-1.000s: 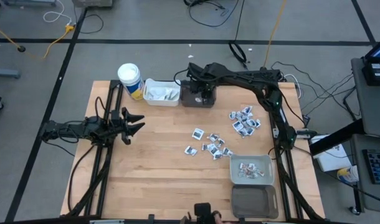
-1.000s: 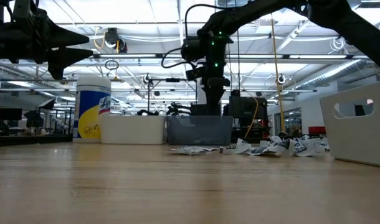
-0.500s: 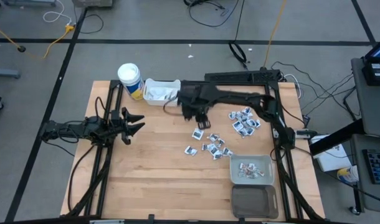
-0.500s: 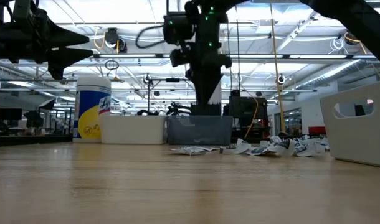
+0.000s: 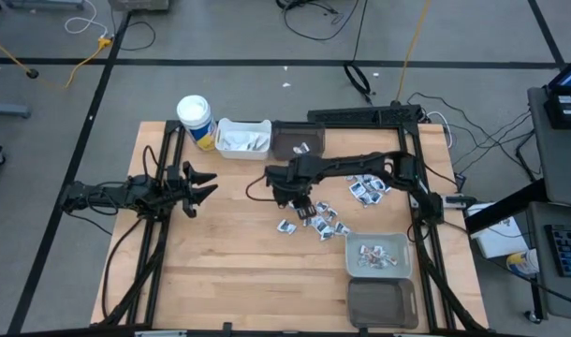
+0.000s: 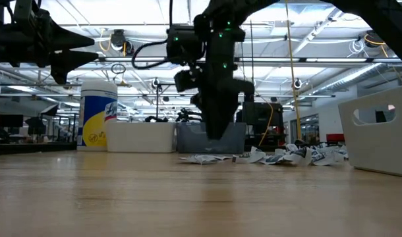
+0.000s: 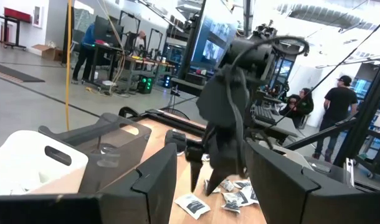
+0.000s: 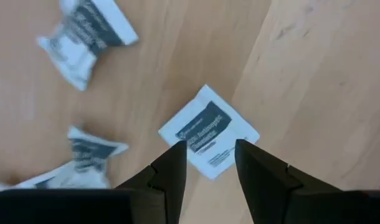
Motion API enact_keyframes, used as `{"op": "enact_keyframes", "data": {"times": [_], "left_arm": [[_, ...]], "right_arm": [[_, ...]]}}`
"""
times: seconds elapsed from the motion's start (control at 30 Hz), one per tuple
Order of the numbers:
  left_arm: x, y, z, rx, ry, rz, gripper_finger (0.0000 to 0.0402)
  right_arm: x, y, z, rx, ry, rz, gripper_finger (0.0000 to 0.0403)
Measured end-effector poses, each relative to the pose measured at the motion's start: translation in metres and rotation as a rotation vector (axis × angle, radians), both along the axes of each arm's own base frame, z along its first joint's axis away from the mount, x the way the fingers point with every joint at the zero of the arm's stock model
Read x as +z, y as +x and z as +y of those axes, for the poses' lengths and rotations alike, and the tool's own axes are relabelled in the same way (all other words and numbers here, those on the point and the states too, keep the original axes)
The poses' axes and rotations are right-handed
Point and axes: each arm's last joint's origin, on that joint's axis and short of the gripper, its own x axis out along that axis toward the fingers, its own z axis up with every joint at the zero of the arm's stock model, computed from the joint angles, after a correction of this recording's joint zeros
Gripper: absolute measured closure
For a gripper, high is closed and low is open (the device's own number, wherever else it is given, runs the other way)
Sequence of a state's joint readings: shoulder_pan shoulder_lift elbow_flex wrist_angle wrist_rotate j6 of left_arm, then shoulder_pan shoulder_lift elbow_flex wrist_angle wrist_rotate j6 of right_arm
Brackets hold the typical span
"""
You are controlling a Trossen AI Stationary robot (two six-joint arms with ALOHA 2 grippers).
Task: Pick & Place First Aid Supplies
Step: Put the gray towelette pack into the top black bin
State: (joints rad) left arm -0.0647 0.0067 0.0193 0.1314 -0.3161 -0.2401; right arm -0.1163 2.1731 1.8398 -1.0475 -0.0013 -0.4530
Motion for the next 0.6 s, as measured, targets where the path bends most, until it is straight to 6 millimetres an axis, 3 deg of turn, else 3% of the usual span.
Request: {"op": "enact_keyframes", "data": {"times": [0.3,0.5,0.6], "left_arm": [[0.000,0.000,0.000,0.000,0.000,0.000,0.0206],[0.000,0.000,0.000,0.000,0.000,0.000,0.0206],[0.000,0.000,0.000,0.000,0.000,0.000,0.0206]], "right_arm": [[-0.032,-0.006,0.005,0.011,-0.001,-0.004,0.0273],[-0.036,-0.006,0.005,0.024,-0.002,-0.023,0.0275],[-0.036,-0.004,0.005,0.042,-0.009,-0.041,0.0300]]}}
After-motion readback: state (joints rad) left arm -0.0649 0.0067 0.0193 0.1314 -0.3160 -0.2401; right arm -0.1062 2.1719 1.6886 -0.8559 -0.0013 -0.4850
